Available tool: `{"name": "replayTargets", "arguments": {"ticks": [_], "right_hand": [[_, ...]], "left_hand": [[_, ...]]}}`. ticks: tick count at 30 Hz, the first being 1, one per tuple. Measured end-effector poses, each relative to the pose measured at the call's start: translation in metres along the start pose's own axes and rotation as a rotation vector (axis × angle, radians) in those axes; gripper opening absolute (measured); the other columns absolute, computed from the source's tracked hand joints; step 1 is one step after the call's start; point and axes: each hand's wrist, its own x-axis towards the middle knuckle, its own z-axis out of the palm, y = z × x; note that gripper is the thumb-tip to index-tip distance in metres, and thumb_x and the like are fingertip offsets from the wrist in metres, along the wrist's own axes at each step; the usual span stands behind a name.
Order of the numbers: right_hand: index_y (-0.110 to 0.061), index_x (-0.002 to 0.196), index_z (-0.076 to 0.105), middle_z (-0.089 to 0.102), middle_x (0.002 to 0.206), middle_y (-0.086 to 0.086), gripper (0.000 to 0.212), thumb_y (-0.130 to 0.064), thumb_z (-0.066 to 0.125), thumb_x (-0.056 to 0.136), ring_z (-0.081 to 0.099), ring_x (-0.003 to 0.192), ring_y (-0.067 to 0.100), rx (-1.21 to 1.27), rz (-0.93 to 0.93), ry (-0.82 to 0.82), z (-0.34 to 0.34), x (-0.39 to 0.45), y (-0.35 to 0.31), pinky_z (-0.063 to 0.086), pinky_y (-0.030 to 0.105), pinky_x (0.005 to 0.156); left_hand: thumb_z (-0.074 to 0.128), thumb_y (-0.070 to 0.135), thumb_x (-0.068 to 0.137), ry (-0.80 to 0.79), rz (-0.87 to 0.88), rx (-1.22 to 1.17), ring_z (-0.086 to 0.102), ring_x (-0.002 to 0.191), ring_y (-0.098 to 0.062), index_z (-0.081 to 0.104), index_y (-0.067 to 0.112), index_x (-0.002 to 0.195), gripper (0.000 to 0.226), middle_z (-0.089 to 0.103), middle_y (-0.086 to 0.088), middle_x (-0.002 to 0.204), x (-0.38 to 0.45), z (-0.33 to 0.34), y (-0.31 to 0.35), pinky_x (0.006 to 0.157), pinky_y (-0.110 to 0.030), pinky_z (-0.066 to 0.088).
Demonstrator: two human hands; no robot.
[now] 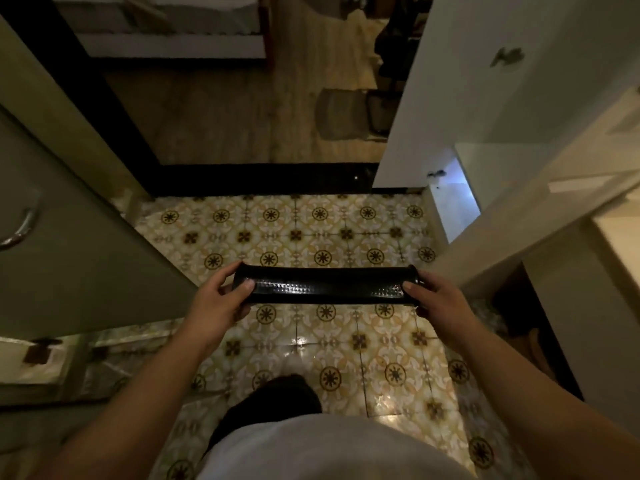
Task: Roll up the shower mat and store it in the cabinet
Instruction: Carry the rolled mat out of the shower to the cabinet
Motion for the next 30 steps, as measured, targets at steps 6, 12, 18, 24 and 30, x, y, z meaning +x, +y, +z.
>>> {"name": "replayTargets", "arguments": {"ticks": [6,12,18,24,30], "right_hand": [[-0.025,0.121,0.066,0.071,0.098,0.002,0.049,-0.041,0.074,0.075,0.067,0.078,0.014,-0.001,0.014,0.018,0.001,0.099,-0.032,0.053,0.031,0.062],[-0.025,0.111,0.071,0.075,0.094,0.0,0.036,-0.04,0.07,0.079,0.07,0.08,0.017,0.003,-0.053,0.046,0.007,0.177,-0.084,0.053,0.029,0.062],[-0.037,0.102,0.071,0.075,0.096,-0.007,0.015,-0.033,0.06,0.092,0.07,0.085,0.008,0.03,-0.069,0.057,-0.004,0.255,-0.131,0.052,0.018,0.062],[-0.026,0.113,0.07,0.073,0.105,0.006,0.026,-0.037,0.059,0.092,0.07,0.095,0.022,0.059,-0.061,0.077,-0.037,0.36,-0.162,0.054,0.037,0.079],[-0.027,0.107,0.072,0.075,0.093,-0.001,0.024,-0.038,0.061,0.089,0.07,0.087,0.021,0.078,-0.057,0.153,-0.08,0.44,-0.192,0.053,0.035,0.072]], "left_hand": [[0.069,0.017,0.085,0.022,0.042,0.01,0.067,0.083,-0.02,0.056,0.026,0.128,0.045,0.064,-0.006,0.102,0.087,0.019,0.04,0.062,-0.027,0.055],[0.067,0.02,0.087,-0.019,0.069,0.04,0.066,0.087,-0.022,0.054,0.031,0.128,0.044,0.062,-0.004,0.105,0.174,0.043,0.102,0.07,-0.033,0.056],[0.068,0.022,0.087,-0.046,0.083,0.068,0.067,0.089,-0.02,0.053,0.031,0.128,0.045,0.062,-0.004,0.107,0.256,0.079,0.157,0.074,-0.033,0.057],[0.067,0.019,0.087,-0.07,0.103,0.082,0.064,0.092,-0.021,0.054,0.026,0.13,0.046,0.058,-0.002,0.109,0.359,0.146,0.203,0.071,-0.032,0.057],[0.068,0.02,0.087,-0.124,0.101,0.13,0.064,0.095,-0.024,0.054,0.026,0.131,0.047,0.059,-0.003,0.111,0.446,0.217,0.243,0.079,-0.041,0.055]]}}
